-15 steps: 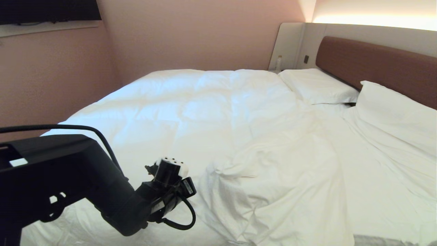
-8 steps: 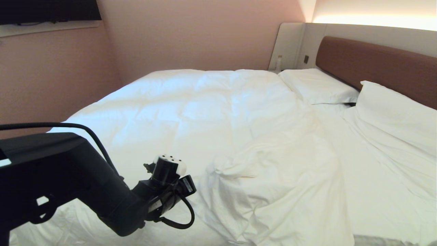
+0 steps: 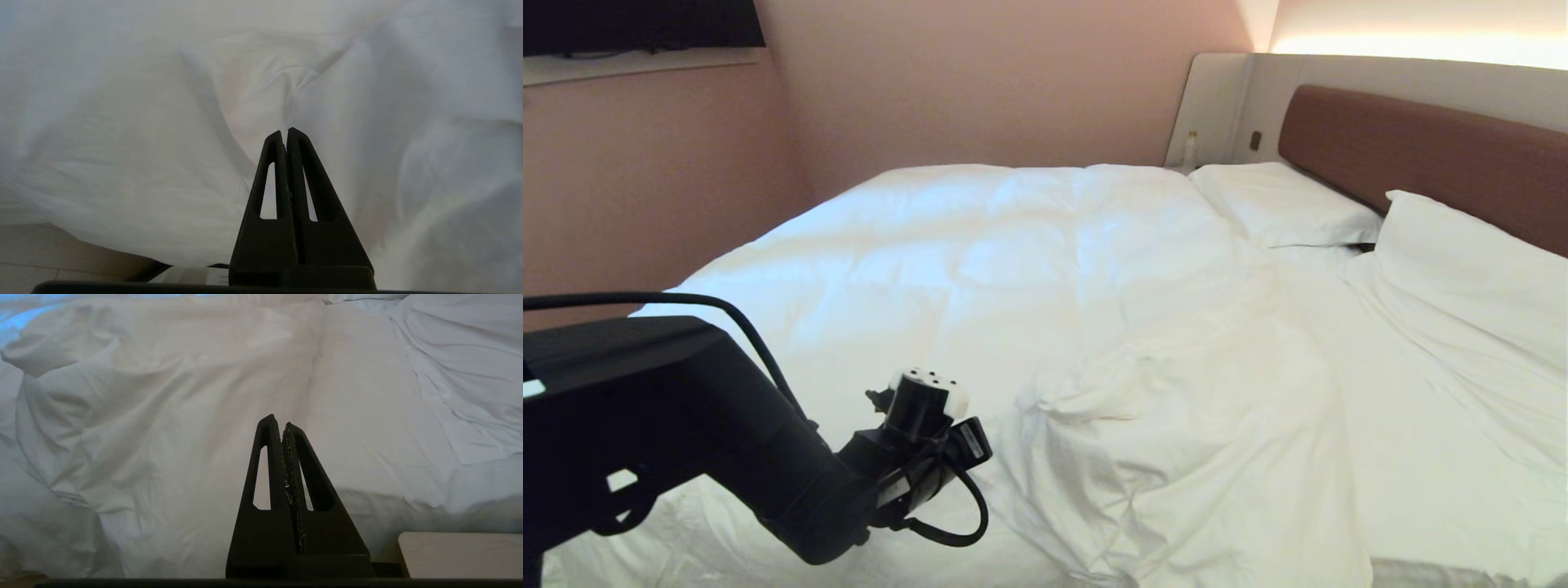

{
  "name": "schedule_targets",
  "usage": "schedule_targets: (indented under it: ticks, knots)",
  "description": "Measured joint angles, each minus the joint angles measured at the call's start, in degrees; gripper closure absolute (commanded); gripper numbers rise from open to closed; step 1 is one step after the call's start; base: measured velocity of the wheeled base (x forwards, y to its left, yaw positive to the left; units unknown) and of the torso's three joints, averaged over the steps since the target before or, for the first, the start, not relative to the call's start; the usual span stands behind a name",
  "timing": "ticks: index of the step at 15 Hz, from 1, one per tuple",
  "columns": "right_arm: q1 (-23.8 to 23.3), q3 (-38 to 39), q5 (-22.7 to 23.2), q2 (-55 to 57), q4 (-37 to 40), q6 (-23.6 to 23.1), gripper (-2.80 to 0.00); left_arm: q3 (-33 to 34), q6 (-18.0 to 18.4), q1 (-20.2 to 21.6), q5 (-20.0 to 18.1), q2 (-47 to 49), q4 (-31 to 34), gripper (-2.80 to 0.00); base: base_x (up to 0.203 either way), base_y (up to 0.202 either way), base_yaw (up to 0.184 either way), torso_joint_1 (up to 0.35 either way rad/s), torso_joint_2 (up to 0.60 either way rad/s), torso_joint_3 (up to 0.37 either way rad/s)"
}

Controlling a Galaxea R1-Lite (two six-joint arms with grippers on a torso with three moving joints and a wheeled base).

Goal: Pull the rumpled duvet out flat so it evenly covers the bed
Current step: Flatten the corners of the folded blanket

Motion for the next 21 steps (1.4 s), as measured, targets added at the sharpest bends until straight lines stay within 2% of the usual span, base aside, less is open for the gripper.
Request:
schedule_targets:
  ticks: [6, 10, 13, 17, 18, 21]
  knots:
    - [0.0, 0.0, 0.0, 0.0, 0.0, 0.0, 0.00, 0.0, 0.0, 0.0, -0.1, -0.1, 0.0, 0.00, 0.000, 0.000, 0.000, -0.195, 0.46, 0.253]
    - [0.0, 0.0, 0.0, 0.0, 0.0, 0.0, 0.00, -0.1, -0.7, 0.0, -0.9, -0.3, -0.3, 0.00, 0.000, 0.000, 0.000, -0.070, 0.18, 0.107]
    - [0.0, 0.0, 0.0, 0.0, 0.0, 0.0, 0.00, 0.8, -2.2, 0.2, -3.4, -1.3, -2.4, 0.00, 0.000, 0.000, 0.000, -0.004, 0.01, 0.007]
    - [0.0, 0.0, 0.0, 0.0, 0.0, 0.0, 0.00, 5.1, -4.0, 2.2, -11.8, -7.4, -6.4, 0.00, 0.000, 0.000, 0.000, 0.000, 0.00, 0.000]
    - [0.0, 0.0, 0.0, 0.0, 0.0, 0.0, 0.00, 5.8, -4.1, 2.9, -12.9, -8.0, -6.5, -2.80, 0.000, 0.000, 0.000, 0.000, 0.00, 0.000]
    - [0.0, 0.0, 0.0, 0.0, 0.0, 0.0, 0.00, 6.7, -4.1, 4.4, -14.1, -8.2, -6.7, -2.80, 0.000, 0.000, 0.000, 0.000, 0.00, 0.000]
